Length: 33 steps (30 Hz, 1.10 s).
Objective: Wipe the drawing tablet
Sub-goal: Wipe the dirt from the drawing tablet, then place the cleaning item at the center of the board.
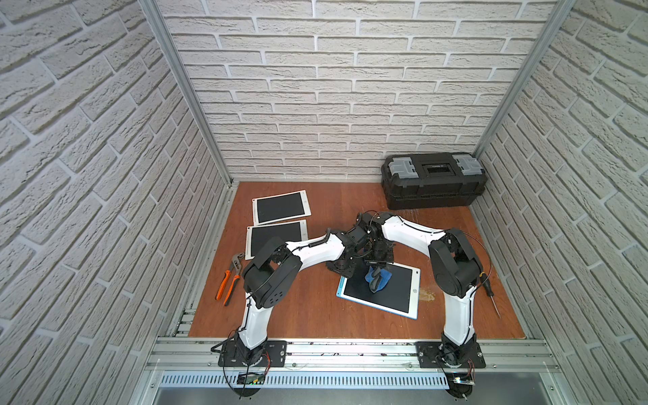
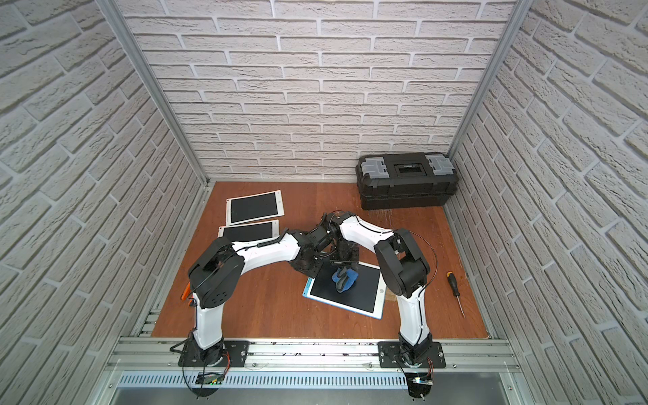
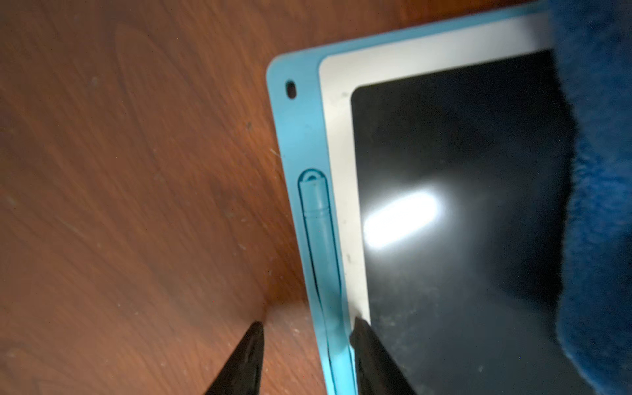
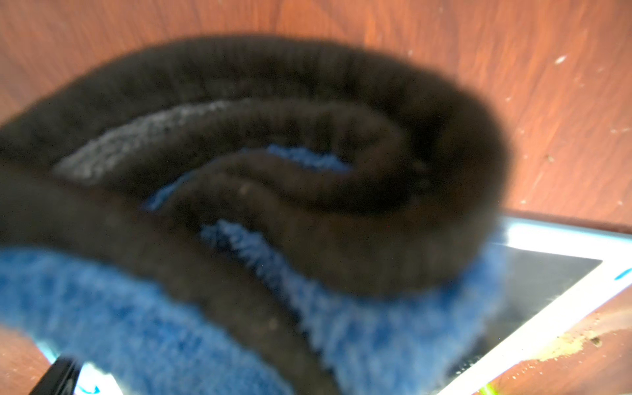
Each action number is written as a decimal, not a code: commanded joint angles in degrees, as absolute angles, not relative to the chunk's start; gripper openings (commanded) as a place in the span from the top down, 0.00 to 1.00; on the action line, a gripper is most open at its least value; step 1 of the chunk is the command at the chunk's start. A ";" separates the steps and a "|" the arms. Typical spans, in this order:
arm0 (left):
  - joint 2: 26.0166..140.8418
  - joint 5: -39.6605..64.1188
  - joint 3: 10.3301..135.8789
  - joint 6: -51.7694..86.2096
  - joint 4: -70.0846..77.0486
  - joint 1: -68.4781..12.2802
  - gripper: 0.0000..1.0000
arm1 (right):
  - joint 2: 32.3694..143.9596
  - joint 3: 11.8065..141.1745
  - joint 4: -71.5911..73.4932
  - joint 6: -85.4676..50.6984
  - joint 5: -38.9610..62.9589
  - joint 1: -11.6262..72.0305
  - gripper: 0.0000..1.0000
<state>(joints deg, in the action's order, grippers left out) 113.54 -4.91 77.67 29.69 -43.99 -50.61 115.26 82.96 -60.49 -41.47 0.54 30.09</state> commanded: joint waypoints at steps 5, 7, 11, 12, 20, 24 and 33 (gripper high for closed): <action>121.95 -8.38 69.03 27.05 -52.69 -51.86 0.56 | 117.83 78.43 -58.80 -40.18 -1.32 27.34 0.98; 121.99 -7.92 67.84 27.31 -51.74 -51.69 0.57 | 117.23 77.28 -58.80 -39.61 -1.53 25.48 0.98; 121.74 -7.57 66.33 27.42 -50.56 -51.07 0.57 | 115.43 75.07 -59.39 -38.48 -3.20 21.48 0.98; 121.56 -7.49 65.95 27.42 -50.18 -50.81 0.57 | 114.97 74.51 -59.71 -38.18 -3.66 20.23 0.98; 120.35 -7.29 63.43 26.99 -48.32 -49.25 0.57 | 109.22 69.23 -62.32 -39.03 -9.35 8.06 0.98; 119.28 -7.56 62.52 27.07 -47.99 -48.89 0.57 | 104.80 69.40 -69.83 -46.60 -21.53 2.83 0.98; 115.77 -8.18 59.29 27.77 -46.56 -47.41 0.57 | 95.39 72.42 -74.81 -51.07 -30.32 1.67 0.98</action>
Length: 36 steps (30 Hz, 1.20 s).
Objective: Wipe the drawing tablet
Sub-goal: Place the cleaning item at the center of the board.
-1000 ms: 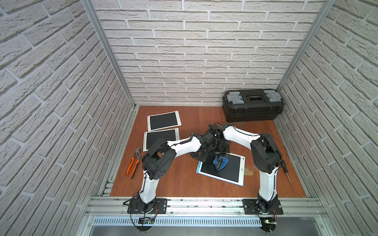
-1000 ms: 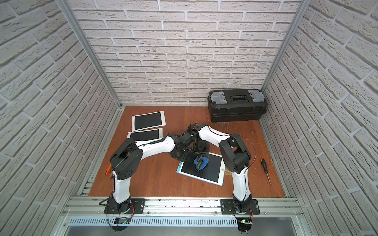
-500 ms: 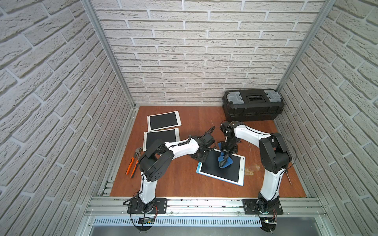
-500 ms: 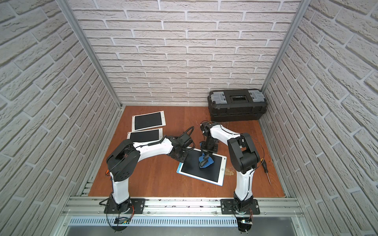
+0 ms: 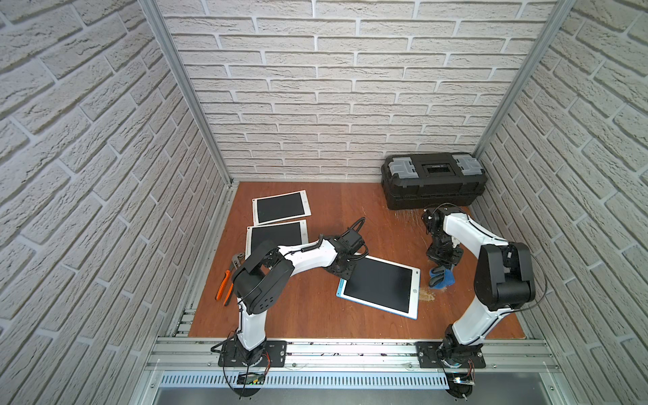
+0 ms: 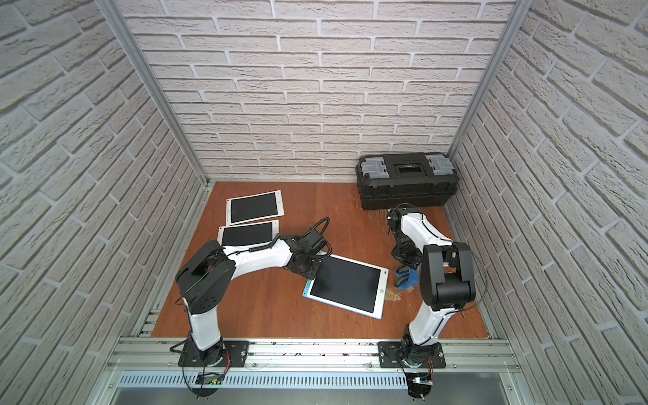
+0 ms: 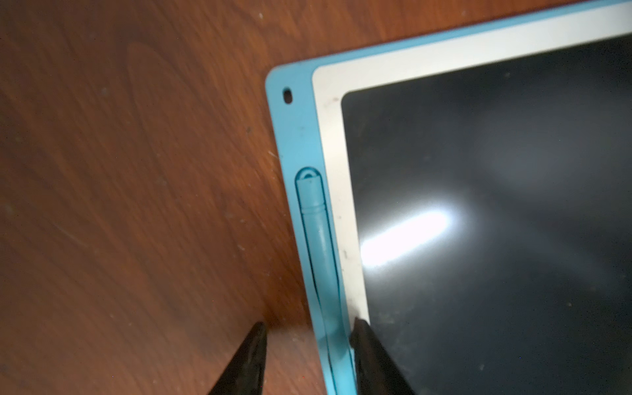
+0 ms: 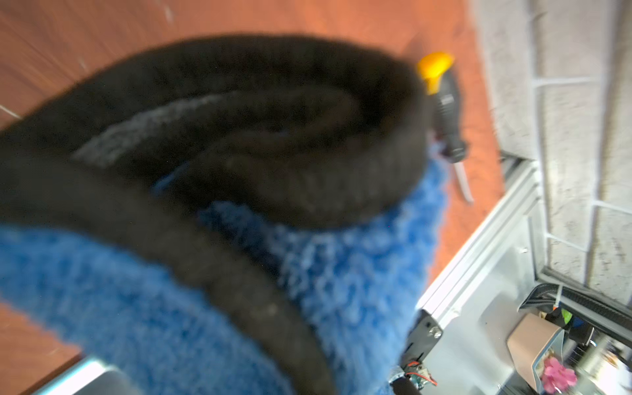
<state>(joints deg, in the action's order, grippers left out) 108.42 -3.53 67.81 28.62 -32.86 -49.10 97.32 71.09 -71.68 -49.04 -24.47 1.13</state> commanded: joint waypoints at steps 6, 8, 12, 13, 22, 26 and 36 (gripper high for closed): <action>113.11 -8.91 56.50 28.18 -45.97 -45.58 0.57 | 102.78 77.38 -76.14 -49.02 -32.56 1.28 0.98; 111.91 -9.28 55.87 28.80 -45.87 -45.48 0.57 | 104.09 77.36 -71.07 -43.94 -27.81 0.73 0.94; 108.57 -10.05 54.77 29.74 -45.43 -45.40 0.56 | 103.60 79.15 -66.95 -41.93 -25.43 0.26 0.66; 107.32 -10.48 54.43 30.03 -45.32 -45.32 0.56 | 102.78 79.36 -66.64 -42.12 -26.55 0.26 0.63; 95.68 -8.47 52.48 31.73 -43.56 -43.45 0.53 | 90.95 74.71 -58.49 -34.23 -27.32 7.45 0.00; 92.32 -8.55 52.31 31.72 -44.16 -42.92 0.49 | 88.63 73.65 -55.91 -32.05 -18.82 10.39 0.00; 79.48 -7.21 48.96 34.46 -43.79 -42.03 0.31 | 84.55 63.16 -48.20 -31.19 2.37 19.23 0.07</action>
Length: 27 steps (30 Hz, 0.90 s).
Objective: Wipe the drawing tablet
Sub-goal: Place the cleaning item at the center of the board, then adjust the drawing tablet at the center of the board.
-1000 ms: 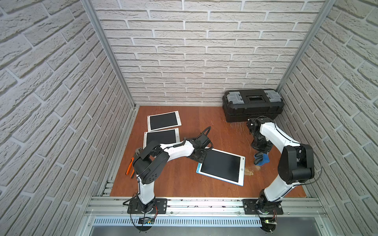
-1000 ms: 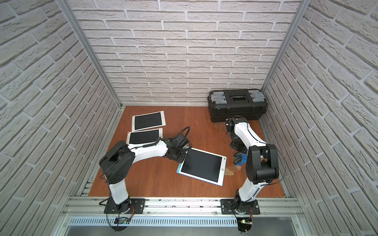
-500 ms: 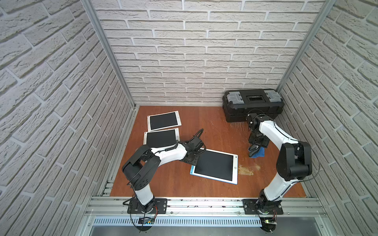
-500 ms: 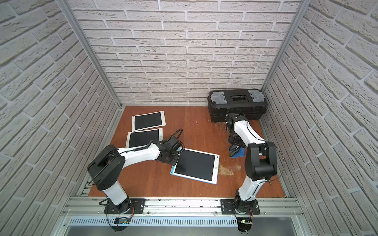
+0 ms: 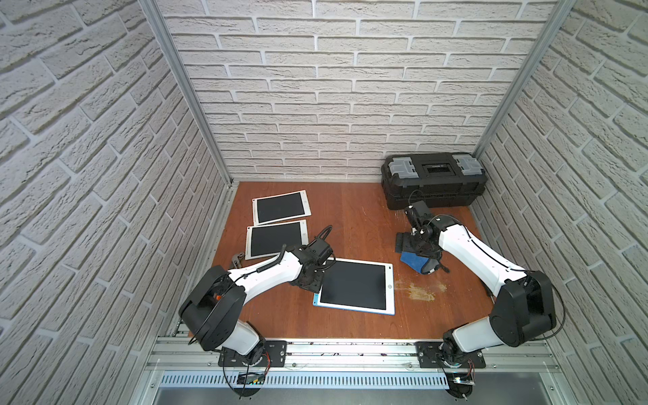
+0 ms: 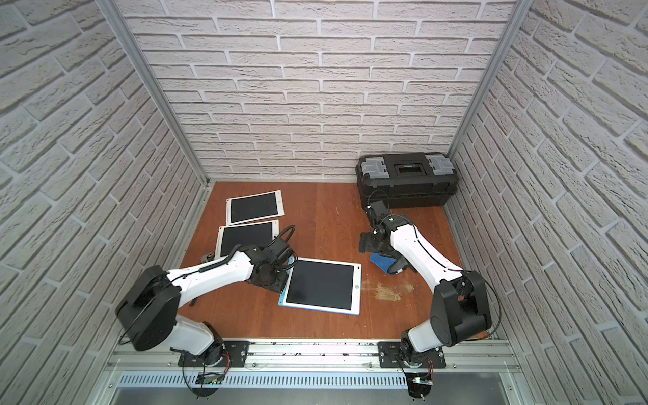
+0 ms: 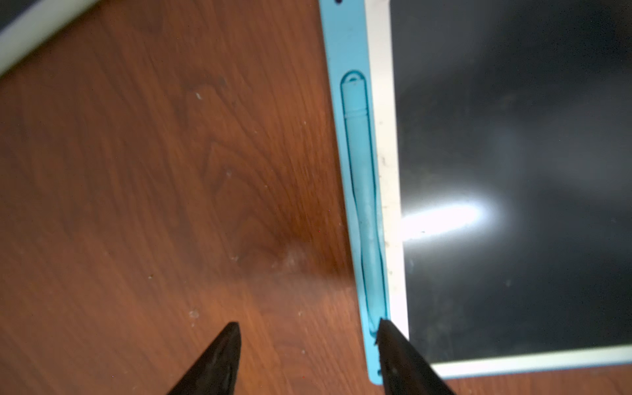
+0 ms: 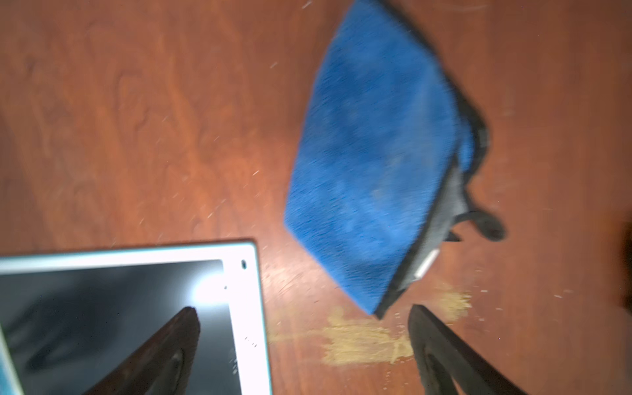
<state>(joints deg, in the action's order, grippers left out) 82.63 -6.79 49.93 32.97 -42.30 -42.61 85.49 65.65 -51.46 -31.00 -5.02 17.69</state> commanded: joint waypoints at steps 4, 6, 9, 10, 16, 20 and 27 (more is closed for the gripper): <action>74.05 -3.15 45.09 36.58 -38.53 -40.01 0.29 | 85.89 56.44 -41.12 -33.47 14.41 19.42 0.08; 70.20 2.77 40.87 37.83 -31.93 -38.03 0.28 | 86.86 54.44 -38.89 -34.13 17.64 19.45 0.08; 64.21 9.50 34.65 40.40 -24.22 -33.43 0.26 | 88.05 53.03 -38.09 -34.16 18.35 19.42 0.08; 62.57 10.23 33.34 41.02 -23.56 -32.12 0.25 | 88.30 52.72 -38.09 -33.81 18.29 19.38 0.08; 58.81 18.72 28.77 43.85 -19.14 -26.69 0.23 | 91.00 50.32 -35.80 -32.09 22.64 18.99 0.08; 58.60 25.81 24.28 47.93 -12.98 -21.83 0.23 | 93.04 48.51 -33.69 -31.44 24.53 17.81 0.08; 61.67 32.42 20.92 51.85 -7.43 -17.20 0.20 | 96.02 47.10 -30.76 -29.58 29.28 15.05 0.08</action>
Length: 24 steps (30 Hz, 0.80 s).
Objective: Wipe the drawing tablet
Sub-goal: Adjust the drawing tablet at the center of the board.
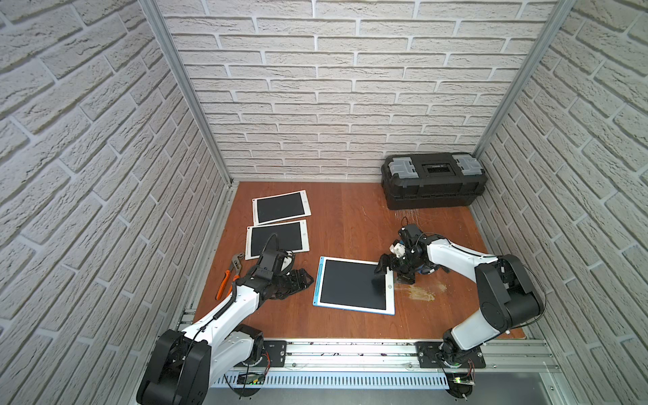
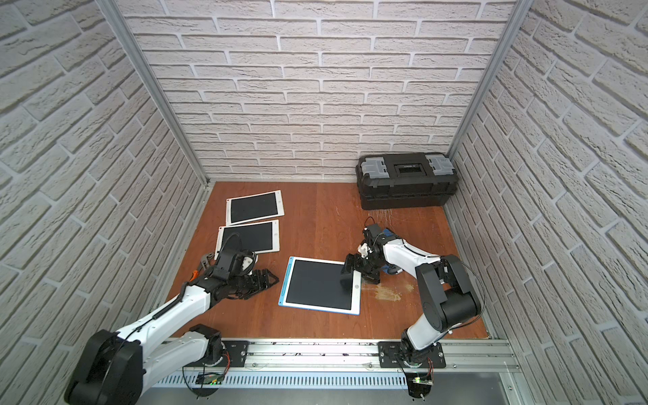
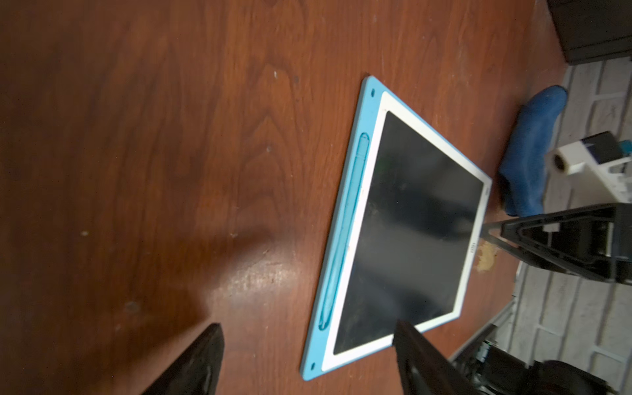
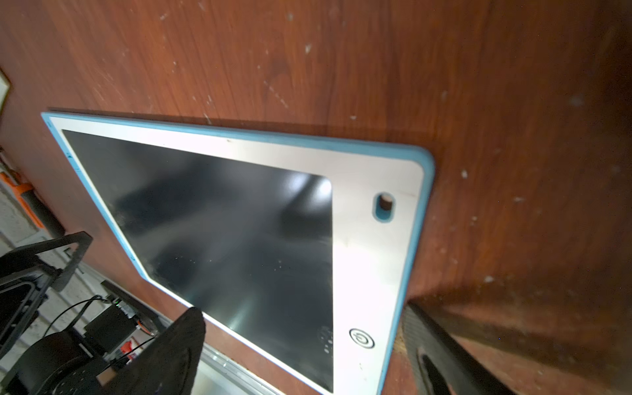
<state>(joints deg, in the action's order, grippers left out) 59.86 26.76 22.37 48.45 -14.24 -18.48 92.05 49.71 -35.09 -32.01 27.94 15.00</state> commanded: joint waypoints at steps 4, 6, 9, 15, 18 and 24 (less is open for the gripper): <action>65.35 35.36 18.88 56.81 -0.15 -16.70 0.20 | 96.82 48.27 -30.84 -28.40 30.05 14.78 0.08; 66.94 36.24 18.72 58.23 1.51 -16.40 0.20 | 97.33 48.78 -30.85 -28.00 30.57 14.79 0.08; 68.57 37.69 18.45 58.69 3.19 -15.47 0.20 | 98.45 49.22 -30.01 -27.82 32.23 14.68 0.08; 69.65 40.59 16.08 59.67 6.75 -11.92 0.22 | 101.38 49.99 -28.14 -28.03 36.61 14.68 0.08; 68.96 40.77 15.74 59.77 7.04 -11.42 0.22 | 101.51 50.12 -27.93 -28.34 36.66 14.83 0.08; 69.60 41.43 15.56 60.28 8.84 -11.40 0.23 | 103.68 49.31 -23.83 -30.77 42.54 15.53 0.09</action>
<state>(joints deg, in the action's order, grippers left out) 68.95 40.29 16.84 59.22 6.07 -11.31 98.96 52.23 -28.53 -30.02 43.22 14.02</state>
